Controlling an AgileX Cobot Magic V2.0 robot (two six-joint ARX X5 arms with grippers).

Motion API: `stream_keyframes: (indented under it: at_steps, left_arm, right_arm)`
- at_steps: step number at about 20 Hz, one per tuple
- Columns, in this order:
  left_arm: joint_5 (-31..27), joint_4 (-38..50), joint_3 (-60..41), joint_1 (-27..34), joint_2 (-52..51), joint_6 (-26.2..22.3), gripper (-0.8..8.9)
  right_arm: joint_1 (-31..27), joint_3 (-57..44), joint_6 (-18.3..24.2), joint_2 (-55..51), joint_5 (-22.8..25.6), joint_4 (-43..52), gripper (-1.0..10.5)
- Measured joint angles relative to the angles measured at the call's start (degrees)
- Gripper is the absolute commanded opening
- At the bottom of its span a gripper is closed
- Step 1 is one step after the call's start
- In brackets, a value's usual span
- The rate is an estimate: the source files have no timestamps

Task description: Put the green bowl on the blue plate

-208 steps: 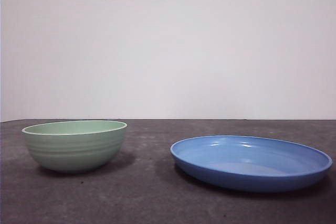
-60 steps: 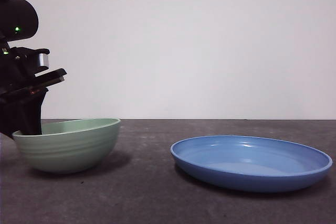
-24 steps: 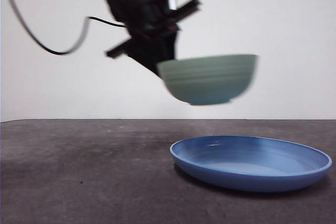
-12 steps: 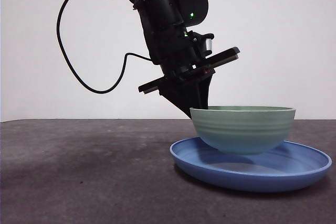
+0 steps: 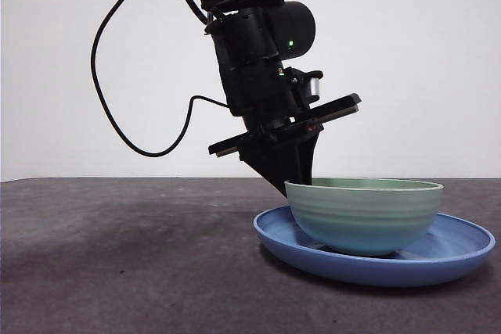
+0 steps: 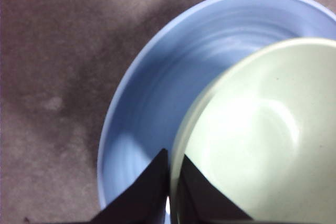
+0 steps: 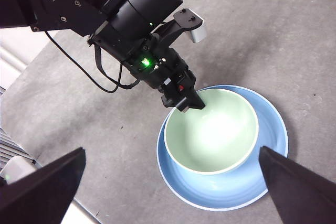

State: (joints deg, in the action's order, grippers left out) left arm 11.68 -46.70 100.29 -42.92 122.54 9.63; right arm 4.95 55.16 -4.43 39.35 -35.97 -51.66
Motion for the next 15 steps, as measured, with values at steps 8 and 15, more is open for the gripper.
stream_keyframes:
  at_steps: [8,15]
  left_arm:
    - [0.0,-0.7,1.8,0.0,0.1,-0.3,2.97]
    - [0.2,-13.3,13.8,0.0,0.1,-3.3,5.68]
  right_arm:
    - [0.0,0.0,0.0,0.0,0.0,0.0,6.2]
    - [0.0,0.0,0.0,0.0,0.0,0.0,6.2]
